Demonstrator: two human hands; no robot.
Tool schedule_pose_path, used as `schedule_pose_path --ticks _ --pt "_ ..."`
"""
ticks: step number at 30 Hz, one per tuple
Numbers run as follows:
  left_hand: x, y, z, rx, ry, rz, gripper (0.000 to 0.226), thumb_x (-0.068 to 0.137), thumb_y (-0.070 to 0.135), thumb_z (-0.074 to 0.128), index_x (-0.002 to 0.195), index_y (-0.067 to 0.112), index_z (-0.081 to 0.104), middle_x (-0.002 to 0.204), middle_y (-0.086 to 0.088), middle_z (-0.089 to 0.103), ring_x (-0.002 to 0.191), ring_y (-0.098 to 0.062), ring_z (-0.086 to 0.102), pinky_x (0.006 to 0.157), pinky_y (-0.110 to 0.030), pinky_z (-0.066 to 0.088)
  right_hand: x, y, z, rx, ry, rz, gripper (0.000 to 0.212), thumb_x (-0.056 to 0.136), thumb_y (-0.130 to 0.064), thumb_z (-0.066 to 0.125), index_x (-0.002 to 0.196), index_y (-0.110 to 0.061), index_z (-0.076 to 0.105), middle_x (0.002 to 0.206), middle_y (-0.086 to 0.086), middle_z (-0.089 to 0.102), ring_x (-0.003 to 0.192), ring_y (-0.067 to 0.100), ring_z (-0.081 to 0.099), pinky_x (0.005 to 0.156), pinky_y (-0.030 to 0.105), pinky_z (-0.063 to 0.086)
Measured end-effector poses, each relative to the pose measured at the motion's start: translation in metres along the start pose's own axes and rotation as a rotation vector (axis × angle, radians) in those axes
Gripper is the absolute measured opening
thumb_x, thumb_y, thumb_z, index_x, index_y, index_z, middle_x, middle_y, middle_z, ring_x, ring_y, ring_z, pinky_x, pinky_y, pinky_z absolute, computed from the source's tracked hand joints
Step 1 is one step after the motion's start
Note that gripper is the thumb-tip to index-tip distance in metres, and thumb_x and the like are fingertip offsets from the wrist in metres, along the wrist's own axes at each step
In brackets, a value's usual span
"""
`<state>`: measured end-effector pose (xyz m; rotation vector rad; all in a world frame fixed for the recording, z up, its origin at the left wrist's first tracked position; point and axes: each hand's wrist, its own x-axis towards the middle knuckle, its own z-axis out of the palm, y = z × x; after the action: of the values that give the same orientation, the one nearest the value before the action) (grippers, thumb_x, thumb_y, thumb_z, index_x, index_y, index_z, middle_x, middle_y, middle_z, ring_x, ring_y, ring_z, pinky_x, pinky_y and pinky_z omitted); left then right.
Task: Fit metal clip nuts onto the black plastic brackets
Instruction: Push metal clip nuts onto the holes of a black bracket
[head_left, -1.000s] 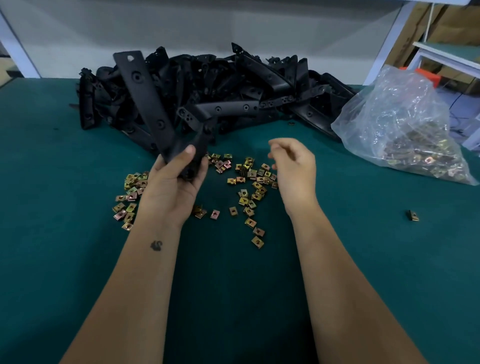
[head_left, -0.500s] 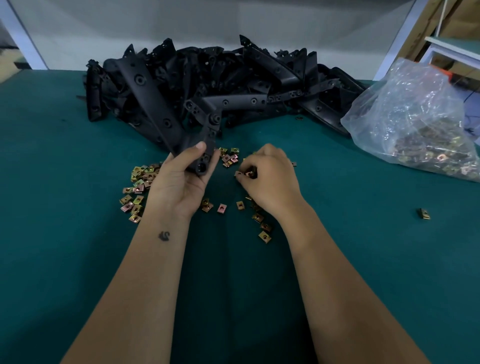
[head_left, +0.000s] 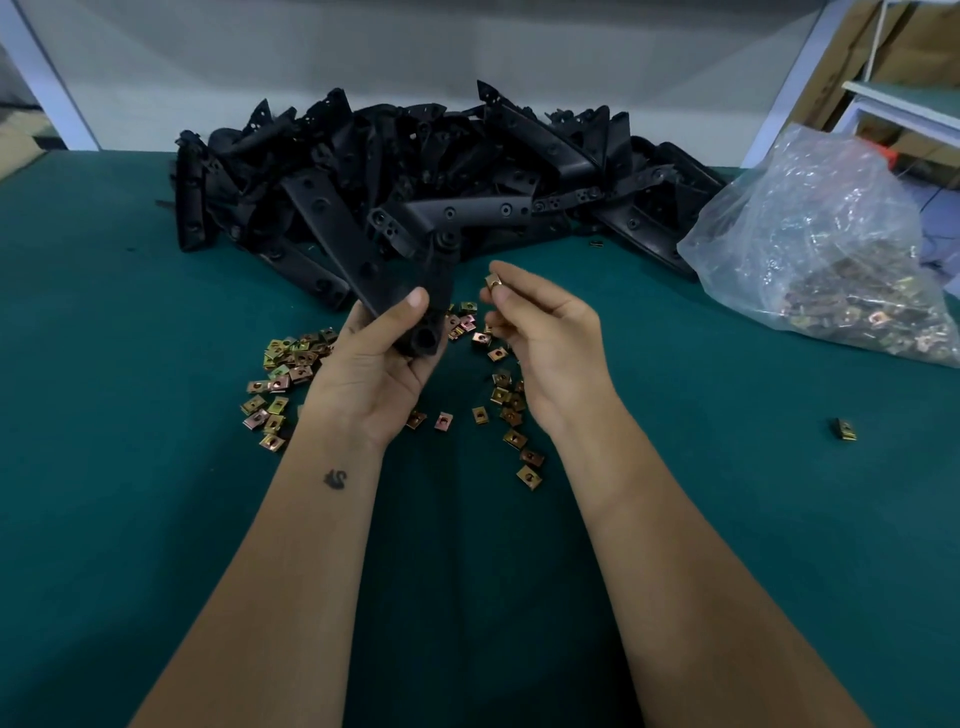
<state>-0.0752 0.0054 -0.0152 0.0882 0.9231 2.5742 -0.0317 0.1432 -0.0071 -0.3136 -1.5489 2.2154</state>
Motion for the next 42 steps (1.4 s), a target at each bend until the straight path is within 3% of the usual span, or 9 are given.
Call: schedule_pose_path --ticks 7,15,21,26,29,36,42 --pt "0.0 -0.003 0.001 0.057 -0.021 -0.019 0.03 0.071 0.01 0.07 0.099 0.018 0.061 0.091 0.004 0.074 0.078 -0.008 0.07 0.068 -0.021 0.056 0.001 -0.003 -0.001 0.164 -0.056 0.063 0.025 0.095 0.005 0.053 0.1 -0.01 0.072 0.08 0.004 0.069 0.071 0.012 0.063 0.07 0.023 0.053" --pt "0.0 -0.003 0.004 0.081 -0.061 -0.047 0.043 0.07 0.004 0.069 0.111 0.017 0.058 0.095 -0.001 0.073 0.08 -0.012 0.071 0.062 -0.023 0.055 0.0 -0.005 -0.002 0.26 -0.063 0.106 0.014 0.094 -0.001 0.058 0.087 -0.014 0.058 0.09 0.009 0.076 0.079 0.017 0.073 0.068 0.024 0.057" --pt "0.0 -0.006 0.008 0.116 -0.096 -0.059 0.04 0.071 0.002 0.066 0.107 0.018 0.06 0.104 -0.004 0.072 0.087 -0.015 0.071 0.061 -0.023 0.055 0.0 -0.003 0.0 0.212 -0.07 0.107 0.015 0.095 -0.006 0.06 0.101 -0.016 0.069 0.097 0.003 0.076 0.087 0.017 0.072 0.08 0.028 0.058" --pt "0.0 -0.008 0.01 0.131 -0.114 -0.053 0.047 0.072 0.0 0.065 0.116 0.015 0.058 0.106 -0.005 0.072 0.092 -0.015 0.071 0.069 -0.025 0.056 -0.002 -0.003 0.005 0.171 -0.084 0.134 0.014 0.093 -0.008 0.063 0.09 -0.018 0.071 0.09 0.002 0.075 0.078 0.014 0.068 0.07 0.025 0.055" --pt "0.0 -0.008 0.01 0.125 -0.097 -0.058 0.061 0.071 0.0 0.065 0.129 0.013 0.051 0.112 -0.007 0.069 0.098 -0.018 0.068 0.073 -0.027 0.057 -0.002 -0.002 0.005 0.157 -0.09 0.145 0.015 0.092 -0.007 0.063 0.087 -0.019 0.07 0.087 0.001 0.074 0.078 0.015 0.067 0.073 0.026 0.055" --pt "0.0 -0.005 0.009 0.137 -0.115 -0.089 0.055 0.072 0.001 0.061 0.126 0.009 0.052 0.107 -0.008 0.067 0.092 -0.018 0.066 0.069 -0.027 0.057 -0.003 -0.002 0.008 0.032 -0.115 0.104 0.02 0.091 -0.009 0.063 0.081 -0.023 0.07 0.084 -0.002 0.073 0.076 0.012 0.067 0.072 0.025 0.054" --pt "0.001 -0.006 0.007 0.127 -0.119 -0.111 0.051 0.075 0.003 0.061 0.125 0.004 0.056 0.114 -0.011 0.065 0.102 -0.021 0.063 0.084 -0.028 0.054 -0.005 -0.001 0.01 0.076 -0.128 0.094 0.012 0.091 -0.008 0.065 0.086 -0.017 0.072 0.089 0.004 0.074 0.081 0.015 0.068 0.074 0.027 0.055"
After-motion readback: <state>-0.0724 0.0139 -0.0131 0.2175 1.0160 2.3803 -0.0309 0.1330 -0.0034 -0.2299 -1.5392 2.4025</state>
